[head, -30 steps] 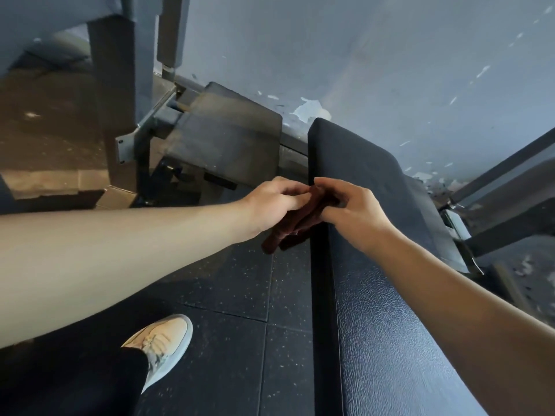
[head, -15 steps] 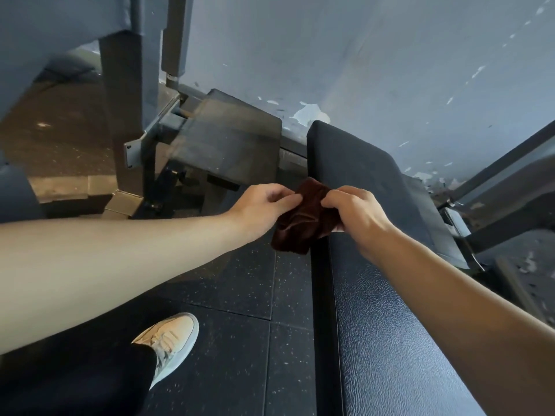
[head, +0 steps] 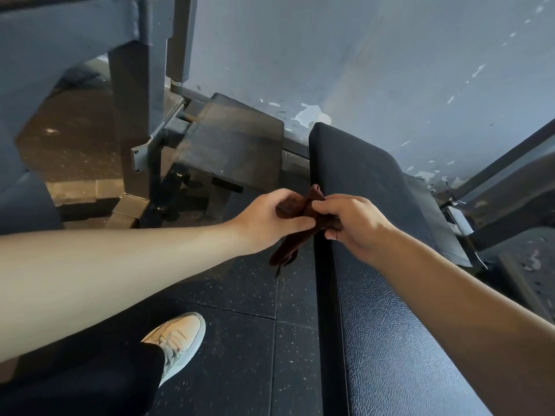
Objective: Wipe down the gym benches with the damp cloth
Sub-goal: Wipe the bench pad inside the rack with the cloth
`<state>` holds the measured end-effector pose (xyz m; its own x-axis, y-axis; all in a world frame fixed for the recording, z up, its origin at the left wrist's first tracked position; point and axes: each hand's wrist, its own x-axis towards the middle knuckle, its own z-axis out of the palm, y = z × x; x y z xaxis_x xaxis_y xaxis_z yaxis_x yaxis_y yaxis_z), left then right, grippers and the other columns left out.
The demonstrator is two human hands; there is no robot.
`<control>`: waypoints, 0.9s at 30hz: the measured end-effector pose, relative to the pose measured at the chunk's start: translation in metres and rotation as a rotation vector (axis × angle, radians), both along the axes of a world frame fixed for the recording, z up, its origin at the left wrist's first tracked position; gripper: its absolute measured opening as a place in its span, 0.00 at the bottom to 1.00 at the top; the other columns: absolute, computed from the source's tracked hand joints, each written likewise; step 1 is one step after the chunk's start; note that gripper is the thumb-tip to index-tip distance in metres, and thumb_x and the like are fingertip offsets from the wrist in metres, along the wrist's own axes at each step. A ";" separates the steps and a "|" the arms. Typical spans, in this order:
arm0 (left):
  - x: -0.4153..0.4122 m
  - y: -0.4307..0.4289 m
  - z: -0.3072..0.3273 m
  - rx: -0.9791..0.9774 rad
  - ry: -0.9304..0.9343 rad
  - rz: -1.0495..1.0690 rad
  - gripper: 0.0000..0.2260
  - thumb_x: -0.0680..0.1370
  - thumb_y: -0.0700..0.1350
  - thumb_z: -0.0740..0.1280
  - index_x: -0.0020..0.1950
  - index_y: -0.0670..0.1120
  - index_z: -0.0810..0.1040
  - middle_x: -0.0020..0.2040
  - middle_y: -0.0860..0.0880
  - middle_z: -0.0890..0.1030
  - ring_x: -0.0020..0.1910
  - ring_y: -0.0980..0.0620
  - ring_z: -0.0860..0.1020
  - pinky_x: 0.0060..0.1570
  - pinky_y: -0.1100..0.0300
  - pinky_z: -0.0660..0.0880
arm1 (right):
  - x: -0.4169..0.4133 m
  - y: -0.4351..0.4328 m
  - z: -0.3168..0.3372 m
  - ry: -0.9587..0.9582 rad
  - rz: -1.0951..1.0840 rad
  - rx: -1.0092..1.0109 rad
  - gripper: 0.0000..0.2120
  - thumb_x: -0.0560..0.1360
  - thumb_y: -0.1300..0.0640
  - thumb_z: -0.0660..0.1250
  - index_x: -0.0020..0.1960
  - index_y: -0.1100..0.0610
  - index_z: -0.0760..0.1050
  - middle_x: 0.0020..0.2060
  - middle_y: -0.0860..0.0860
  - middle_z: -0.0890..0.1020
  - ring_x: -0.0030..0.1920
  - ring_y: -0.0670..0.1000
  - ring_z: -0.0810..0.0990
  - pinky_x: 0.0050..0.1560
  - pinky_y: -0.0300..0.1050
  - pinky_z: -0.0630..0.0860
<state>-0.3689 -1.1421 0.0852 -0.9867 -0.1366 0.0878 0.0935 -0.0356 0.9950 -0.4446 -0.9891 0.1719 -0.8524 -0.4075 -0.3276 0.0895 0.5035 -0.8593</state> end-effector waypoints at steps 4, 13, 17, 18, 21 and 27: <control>-0.002 0.004 -0.004 -0.268 0.053 0.116 0.10 0.74 0.47 0.77 0.54 0.49 0.81 0.46 0.52 0.85 0.48 0.54 0.83 0.54 0.47 0.80 | -0.004 0.008 0.001 0.010 0.065 0.043 0.09 0.79 0.57 0.68 0.47 0.59 0.86 0.41 0.54 0.86 0.40 0.50 0.78 0.37 0.43 0.69; -0.018 0.031 -0.022 -0.279 -0.086 0.234 0.11 0.76 0.52 0.73 0.57 0.52 0.82 0.51 0.54 0.83 0.52 0.53 0.81 0.56 0.52 0.78 | -0.002 0.036 -0.012 0.542 0.038 0.523 0.16 0.80 0.57 0.65 0.65 0.47 0.82 0.41 0.43 0.81 0.34 0.37 0.74 0.30 0.24 0.68; -0.022 0.053 -0.018 -0.257 -0.060 0.176 0.10 0.81 0.53 0.68 0.59 0.53 0.82 0.52 0.52 0.76 0.53 0.52 0.78 0.57 0.55 0.74 | 0.002 0.042 -0.016 0.601 0.135 0.572 0.20 0.80 0.60 0.62 0.67 0.45 0.81 0.38 0.41 0.77 0.35 0.40 0.74 0.32 0.25 0.69; -0.019 0.058 -0.019 -0.271 -0.059 0.193 0.09 0.82 0.52 0.67 0.58 0.52 0.83 0.50 0.52 0.74 0.52 0.53 0.77 0.54 0.58 0.73 | 0.001 0.043 -0.017 0.599 0.137 0.579 0.21 0.80 0.60 0.62 0.69 0.45 0.80 0.39 0.41 0.77 0.36 0.39 0.74 0.32 0.24 0.69; 0.011 0.079 -0.021 -0.314 0.003 0.227 0.07 0.83 0.49 0.65 0.52 0.50 0.82 0.46 0.53 0.71 0.46 0.57 0.75 0.47 0.62 0.69 | -0.004 0.045 -0.019 0.576 0.127 0.591 0.23 0.80 0.61 0.60 0.71 0.47 0.77 0.45 0.43 0.77 0.36 0.38 0.73 0.32 0.24 0.69; 0.052 0.097 -0.026 -0.336 -0.001 0.175 0.08 0.84 0.45 0.63 0.55 0.52 0.82 0.47 0.56 0.71 0.46 0.60 0.74 0.46 0.72 0.68 | -0.007 0.047 -0.022 0.552 0.165 0.596 0.25 0.80 0.62 0.58 0.73 0.46 0.76 0.42 0.40 0.75 0.39 0.46 0.75 0.38 0.28 0.69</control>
